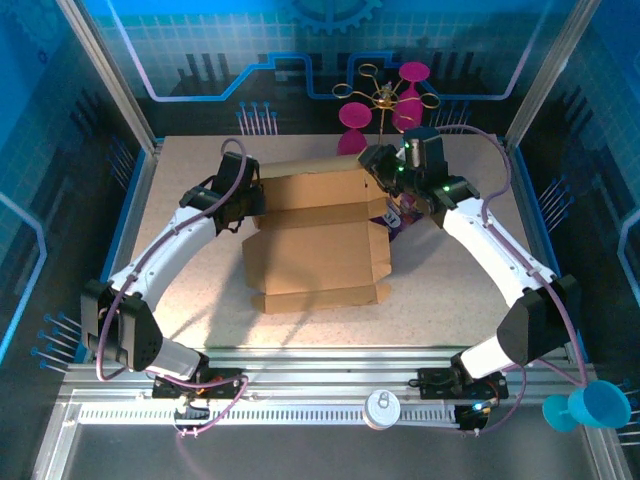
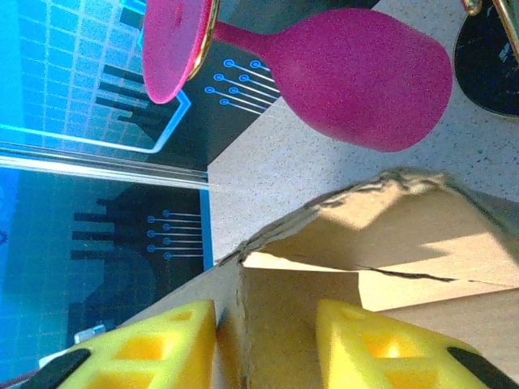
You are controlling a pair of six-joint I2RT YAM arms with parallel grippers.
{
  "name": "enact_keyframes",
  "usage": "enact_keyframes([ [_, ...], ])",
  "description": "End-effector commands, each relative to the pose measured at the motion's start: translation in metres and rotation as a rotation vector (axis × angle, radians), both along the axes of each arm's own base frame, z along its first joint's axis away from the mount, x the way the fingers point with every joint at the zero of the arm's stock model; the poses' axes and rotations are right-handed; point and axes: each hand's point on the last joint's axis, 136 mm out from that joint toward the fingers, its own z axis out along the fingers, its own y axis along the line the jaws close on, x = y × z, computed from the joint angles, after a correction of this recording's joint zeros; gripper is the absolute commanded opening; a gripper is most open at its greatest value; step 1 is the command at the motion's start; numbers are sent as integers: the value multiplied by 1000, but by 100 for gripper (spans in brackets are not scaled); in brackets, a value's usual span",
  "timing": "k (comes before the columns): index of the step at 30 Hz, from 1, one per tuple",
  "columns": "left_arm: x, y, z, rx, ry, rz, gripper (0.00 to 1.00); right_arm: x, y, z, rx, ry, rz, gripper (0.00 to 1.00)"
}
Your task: Fold the paper box
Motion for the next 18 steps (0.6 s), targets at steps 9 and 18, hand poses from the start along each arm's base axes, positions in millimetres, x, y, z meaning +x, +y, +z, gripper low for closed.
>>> enact_keyframes([
  [9, 5, -7, 22, -41, -29, -16, 0, 6, 8, 30, 186, -12, -38, 6],
  [18, 6, -6, 39, -59, -22, 4, 0, -1, -18, 55, 103, -112, -91, 48],
])
